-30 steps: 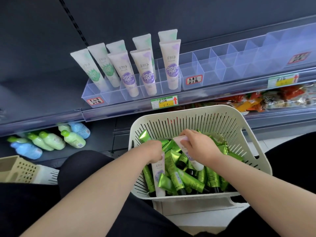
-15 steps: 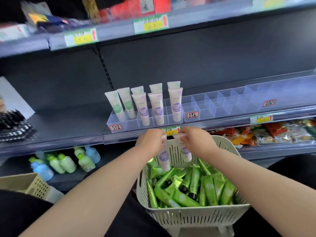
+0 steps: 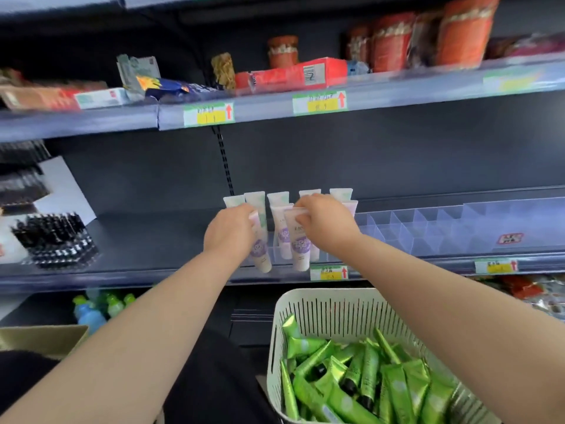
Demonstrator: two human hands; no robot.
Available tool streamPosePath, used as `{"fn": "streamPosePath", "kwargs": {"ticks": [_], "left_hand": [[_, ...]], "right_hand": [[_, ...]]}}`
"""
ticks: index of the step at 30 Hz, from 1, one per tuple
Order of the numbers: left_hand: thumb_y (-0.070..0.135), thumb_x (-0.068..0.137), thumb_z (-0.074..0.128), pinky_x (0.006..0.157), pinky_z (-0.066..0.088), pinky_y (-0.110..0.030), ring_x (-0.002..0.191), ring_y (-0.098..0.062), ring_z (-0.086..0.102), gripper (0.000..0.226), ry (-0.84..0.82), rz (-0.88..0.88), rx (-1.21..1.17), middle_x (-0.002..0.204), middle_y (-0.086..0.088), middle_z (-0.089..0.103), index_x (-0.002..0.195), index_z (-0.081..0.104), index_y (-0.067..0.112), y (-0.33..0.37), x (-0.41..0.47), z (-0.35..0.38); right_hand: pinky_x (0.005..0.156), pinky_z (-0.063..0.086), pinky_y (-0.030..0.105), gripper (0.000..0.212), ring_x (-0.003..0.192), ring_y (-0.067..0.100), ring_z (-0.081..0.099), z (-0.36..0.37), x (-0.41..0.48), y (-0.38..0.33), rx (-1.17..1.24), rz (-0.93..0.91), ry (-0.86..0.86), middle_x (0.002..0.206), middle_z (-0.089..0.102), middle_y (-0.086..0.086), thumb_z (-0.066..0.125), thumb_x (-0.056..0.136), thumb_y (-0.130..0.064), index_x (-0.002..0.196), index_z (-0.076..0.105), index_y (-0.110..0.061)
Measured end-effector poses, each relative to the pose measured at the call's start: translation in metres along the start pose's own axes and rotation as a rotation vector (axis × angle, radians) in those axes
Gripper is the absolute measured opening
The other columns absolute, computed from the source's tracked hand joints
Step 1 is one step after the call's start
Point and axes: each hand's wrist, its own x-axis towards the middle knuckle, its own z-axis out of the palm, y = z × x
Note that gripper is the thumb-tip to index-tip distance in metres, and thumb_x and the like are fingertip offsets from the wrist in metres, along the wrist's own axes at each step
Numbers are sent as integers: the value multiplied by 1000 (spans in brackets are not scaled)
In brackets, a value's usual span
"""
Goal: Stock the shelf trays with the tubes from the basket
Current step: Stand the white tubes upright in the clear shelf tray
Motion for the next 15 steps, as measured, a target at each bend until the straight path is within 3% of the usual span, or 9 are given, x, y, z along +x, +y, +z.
{"fn": "streamPosePath", "kwargs": {"ticks": [11,15], "left_hand": [[1,93,44,64,36,-35,92,-24,47,32,185,-86,-75,95,-3,49,118,57,15,-60,56,1],[0,92,45,63,33,-33,90,-23,46,31,167,-117,-94,94,-1,46,117,57,16,-69,67,9]], "right_hand": [[80,36,35,21,92,24,57,54,96,-38,-113,-109,59,101,64,1,49,94,-22,112,59,-21],[78,34,33,18,82,23,56,76,107,-34,-290,-214,-1,95,64,0,47,96,-22,109,58,-19]]}}
